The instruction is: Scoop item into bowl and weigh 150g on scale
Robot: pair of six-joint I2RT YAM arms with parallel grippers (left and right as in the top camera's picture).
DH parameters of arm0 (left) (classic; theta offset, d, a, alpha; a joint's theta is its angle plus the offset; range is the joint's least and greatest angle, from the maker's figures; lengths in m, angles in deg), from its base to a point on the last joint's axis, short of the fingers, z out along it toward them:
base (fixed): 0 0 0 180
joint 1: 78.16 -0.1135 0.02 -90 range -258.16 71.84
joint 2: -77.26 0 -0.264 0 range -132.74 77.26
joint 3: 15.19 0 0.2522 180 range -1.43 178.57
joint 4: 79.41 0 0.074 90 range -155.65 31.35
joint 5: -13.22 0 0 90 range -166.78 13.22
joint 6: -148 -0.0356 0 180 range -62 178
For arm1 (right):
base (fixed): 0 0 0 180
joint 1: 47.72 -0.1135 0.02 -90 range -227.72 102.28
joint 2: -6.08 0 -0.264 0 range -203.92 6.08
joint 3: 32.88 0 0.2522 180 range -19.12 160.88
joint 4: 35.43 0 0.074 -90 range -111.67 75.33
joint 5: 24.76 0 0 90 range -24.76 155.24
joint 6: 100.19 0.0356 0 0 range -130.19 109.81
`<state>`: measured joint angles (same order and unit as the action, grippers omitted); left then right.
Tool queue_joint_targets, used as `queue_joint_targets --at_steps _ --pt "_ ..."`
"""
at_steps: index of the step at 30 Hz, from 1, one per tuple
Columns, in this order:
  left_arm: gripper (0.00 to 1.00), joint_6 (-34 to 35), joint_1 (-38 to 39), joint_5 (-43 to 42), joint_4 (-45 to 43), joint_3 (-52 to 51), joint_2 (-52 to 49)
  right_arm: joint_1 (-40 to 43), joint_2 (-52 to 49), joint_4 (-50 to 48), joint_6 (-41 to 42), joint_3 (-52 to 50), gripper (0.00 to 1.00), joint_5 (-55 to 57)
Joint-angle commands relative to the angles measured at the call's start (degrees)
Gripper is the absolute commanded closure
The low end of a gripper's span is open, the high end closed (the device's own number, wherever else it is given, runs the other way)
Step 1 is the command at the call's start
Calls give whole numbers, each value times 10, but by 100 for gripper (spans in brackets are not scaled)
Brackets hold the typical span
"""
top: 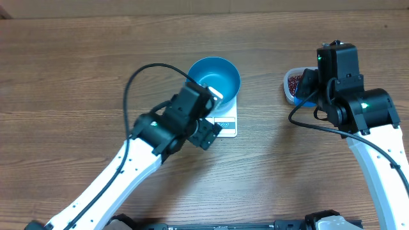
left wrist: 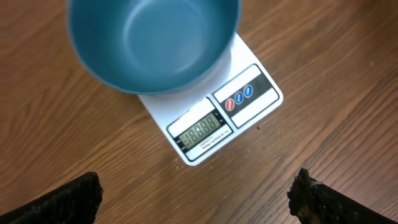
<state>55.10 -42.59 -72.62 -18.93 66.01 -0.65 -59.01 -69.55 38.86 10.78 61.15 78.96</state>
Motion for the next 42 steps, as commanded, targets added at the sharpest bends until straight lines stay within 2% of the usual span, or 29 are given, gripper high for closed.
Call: queue_joint_targets --at_steps 1,5,15,42 --pt "0 2 -26 -43 -11 7 49 -2 11 -4 0 19 96 1" --pt "0 -1 -45 -82 -34 -3 99 -2 10 -4 0 19 96 -7" --pt "0 18 -46 -83 -110 -119 216 -2 11 -4 0 19 96 -22" --pt "0 16 -46 -80 -114 -124 162 -2 10 -4 2 19 96 -25"
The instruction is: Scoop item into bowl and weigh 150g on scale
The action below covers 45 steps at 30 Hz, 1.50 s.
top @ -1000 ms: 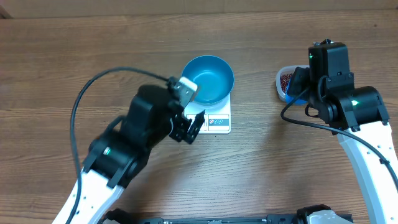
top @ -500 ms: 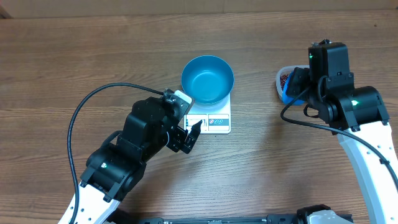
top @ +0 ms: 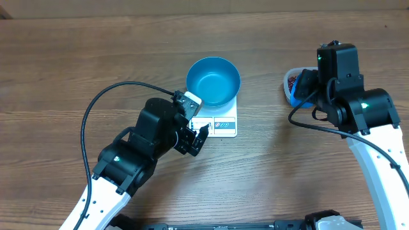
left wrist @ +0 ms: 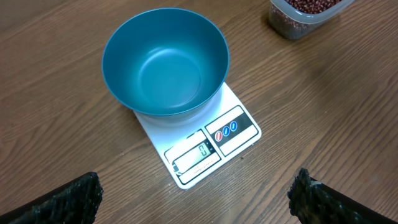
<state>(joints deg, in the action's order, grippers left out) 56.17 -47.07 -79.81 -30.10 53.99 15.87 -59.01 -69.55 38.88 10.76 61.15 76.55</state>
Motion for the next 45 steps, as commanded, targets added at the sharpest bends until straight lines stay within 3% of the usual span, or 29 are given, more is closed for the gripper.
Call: queue_joint_targets --at_steps 1,33,45 --pt "0 6 -1 -9 -2 -4 -4 -2 10 -4 2 19 96 -1" --pt "0 6 -1 -9 4 -4 -4 -1 10 -16 0 19 96 6" --pt "1 6 -1 -9 0 -4 -4 86 -3 2 -38 78 96 1"
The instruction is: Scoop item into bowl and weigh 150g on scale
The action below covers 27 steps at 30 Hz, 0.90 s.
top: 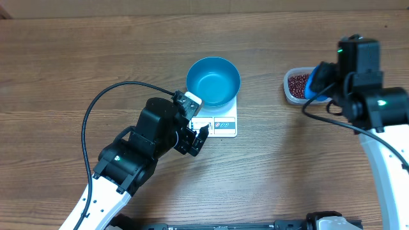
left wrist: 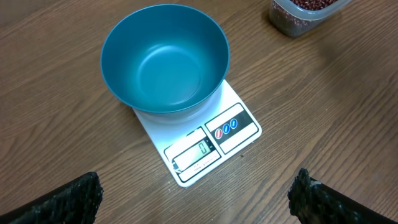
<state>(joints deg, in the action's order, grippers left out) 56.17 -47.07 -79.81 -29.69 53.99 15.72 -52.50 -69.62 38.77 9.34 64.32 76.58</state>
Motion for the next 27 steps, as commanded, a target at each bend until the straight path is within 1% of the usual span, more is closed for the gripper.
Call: queue_joint_targets --at_steps 1,7,13,20,22,27 --pt "0 6 -1 -9 -5 -4 -2 29 -8 7 -31 59 96 1" --pt "1 6 -1 -9 -12 -4 -2 71 -65 38 -65 129 96 1" --pt "1 6 -1 -9 -12 -4 -2 76 -142 79 -110 181 96 2" --pt "0 6 -1 -9 -13 -4 -2 76 -198 82 -155 186 96 50" --pt "1 6 -1 -9 -14 -4 -2 76 -207 80 -157 186 96 70" --pt "0 6 -1 -9 -20 -4 -2 73 -233 70 -186 186 96 73"
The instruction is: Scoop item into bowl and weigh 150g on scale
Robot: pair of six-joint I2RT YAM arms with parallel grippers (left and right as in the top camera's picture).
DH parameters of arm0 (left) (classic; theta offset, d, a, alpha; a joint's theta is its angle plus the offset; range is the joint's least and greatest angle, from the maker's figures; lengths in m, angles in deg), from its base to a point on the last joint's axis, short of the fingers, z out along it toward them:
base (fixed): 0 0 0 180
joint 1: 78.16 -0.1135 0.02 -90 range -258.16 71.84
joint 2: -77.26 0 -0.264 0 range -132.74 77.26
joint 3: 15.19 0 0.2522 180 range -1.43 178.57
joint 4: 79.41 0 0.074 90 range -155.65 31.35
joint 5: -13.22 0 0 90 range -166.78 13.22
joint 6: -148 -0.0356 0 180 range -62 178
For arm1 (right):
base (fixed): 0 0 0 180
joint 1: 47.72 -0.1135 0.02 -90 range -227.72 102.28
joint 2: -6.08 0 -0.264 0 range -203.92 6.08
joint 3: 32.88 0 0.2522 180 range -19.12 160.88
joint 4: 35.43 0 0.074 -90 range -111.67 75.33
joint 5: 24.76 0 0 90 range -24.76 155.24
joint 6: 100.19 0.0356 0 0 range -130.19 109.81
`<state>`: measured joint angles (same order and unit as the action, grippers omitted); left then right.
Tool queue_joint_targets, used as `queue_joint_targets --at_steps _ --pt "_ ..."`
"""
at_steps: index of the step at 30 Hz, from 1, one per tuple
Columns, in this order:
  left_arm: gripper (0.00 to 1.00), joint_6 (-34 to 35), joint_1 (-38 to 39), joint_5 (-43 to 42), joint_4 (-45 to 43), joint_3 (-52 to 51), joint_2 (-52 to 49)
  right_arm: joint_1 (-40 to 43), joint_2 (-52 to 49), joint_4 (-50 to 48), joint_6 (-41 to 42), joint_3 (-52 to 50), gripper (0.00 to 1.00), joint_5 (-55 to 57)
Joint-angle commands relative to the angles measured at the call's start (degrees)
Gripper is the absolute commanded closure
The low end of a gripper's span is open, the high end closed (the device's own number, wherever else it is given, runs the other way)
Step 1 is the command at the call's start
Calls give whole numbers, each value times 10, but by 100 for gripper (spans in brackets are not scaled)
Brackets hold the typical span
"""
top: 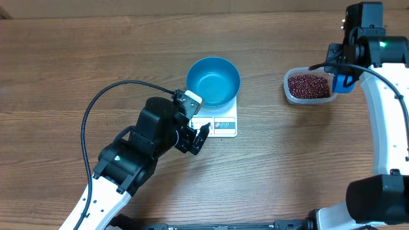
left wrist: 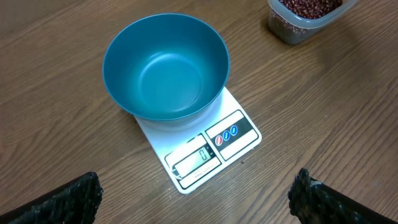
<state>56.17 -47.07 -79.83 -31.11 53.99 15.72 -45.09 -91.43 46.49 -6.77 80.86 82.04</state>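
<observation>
An empty blue bowl (top: 213,81) (left wrist: 165,66) stands on the white scale (top: 222,126) (left wrist: 211,149); the scale's display shows 0. A clear container of red beans (top: 310,86) (left wrist: 305,15) sits to the right of them. My left gripper (top: 199,136) (left wrist: 199,202) is open, wide and empty, just in front of the scale. My right gripper (top: 342,78) is at the container's right edge, with a blue scoop (top: 344,83) showing under it. Its jaws are hidden by the wrist.
Bare wooden table surrounds the scale and the container. The left arm's black cable (top: 108,102) loops over the table to the left of the bowl. The right arm (top: 383,128) runs down the right edge of the overhead view.
My right gripper with the blue scoop has moved right and back, from over the container's right part to its right edge. The beans now show fully. The left arm has stayed put.
At first my left gripper was close over the scale beside the bowl, the display lit with all digits, while my right gripper covered the bean container. Then the left arm was drawn back and the display read 0. The right gripper has since shifted right, off the container.
</observation>
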Motion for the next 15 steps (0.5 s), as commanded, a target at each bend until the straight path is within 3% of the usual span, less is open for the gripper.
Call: queue_joint_targets --at_steps 1,15 --pt "1 6 -1 -9 -7 -4 -2 -2 -17 -9 -28 21 96 18" --pt "1 6 -1 -9 -8 -4 -2 -58 -65 -32 -52 21 96 57"
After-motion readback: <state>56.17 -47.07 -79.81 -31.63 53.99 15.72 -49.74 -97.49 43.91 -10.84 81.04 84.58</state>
